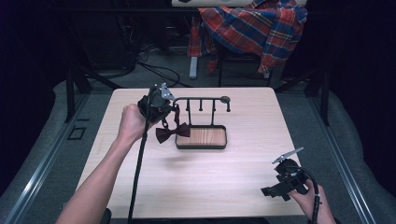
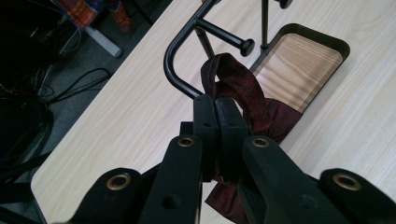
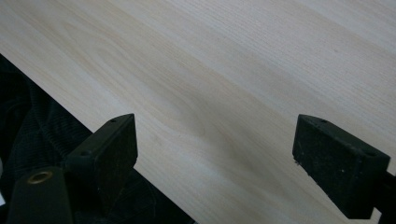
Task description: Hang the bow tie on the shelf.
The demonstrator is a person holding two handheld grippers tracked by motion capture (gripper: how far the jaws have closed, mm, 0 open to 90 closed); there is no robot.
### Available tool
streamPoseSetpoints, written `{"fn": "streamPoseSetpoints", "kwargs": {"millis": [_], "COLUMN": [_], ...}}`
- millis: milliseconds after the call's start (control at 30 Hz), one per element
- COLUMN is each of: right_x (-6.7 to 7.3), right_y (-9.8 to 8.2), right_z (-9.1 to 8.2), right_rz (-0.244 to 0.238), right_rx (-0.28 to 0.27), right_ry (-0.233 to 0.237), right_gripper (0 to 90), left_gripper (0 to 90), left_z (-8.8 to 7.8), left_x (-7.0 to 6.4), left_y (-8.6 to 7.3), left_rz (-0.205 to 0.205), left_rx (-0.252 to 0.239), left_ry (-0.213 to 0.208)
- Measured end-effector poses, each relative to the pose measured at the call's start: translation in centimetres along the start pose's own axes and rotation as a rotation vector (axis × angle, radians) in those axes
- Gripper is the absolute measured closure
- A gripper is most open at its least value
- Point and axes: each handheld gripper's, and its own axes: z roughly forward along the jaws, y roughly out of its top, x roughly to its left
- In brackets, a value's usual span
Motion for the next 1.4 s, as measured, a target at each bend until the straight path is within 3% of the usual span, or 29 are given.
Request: {"fn": "streamPoseSetpoints", "kwargs": {"millis": [467, 767, 933, 1400], "right_x": [0.0, 0.0, 0.0, 0.0], "right_y": [0.0, 0.0, -0.1, 0.0], "right_z": [0.0, 0.0, 0.1, 0.0], "right_rz": [0.006, 0.003, 0.018, 0.005], "right_rx": [0.008, 0.01, -0.009, 0.009], "right_ry": [0.0, 0.003, 0.011, 0.004], "right_gripper": [13.7, 13.7, 13.7, 13.7], "left_gripper": [88.6, 88.5, 88.2, 83.9], "left_z": [2.1, 3.5, 3.9, 4.5], "left_x": [1.4, 2.3, 2.5, 2.7], "left_y": [1.1, 0.8, 0.6, 0.2], "left_rz": [0.002, -0.038, -0.033, -0.017], "left_rx": [0.025, 0.028, 0.031, 0.081], "left_ry": [0.007, 0.002, 0.004, 0.009]}}
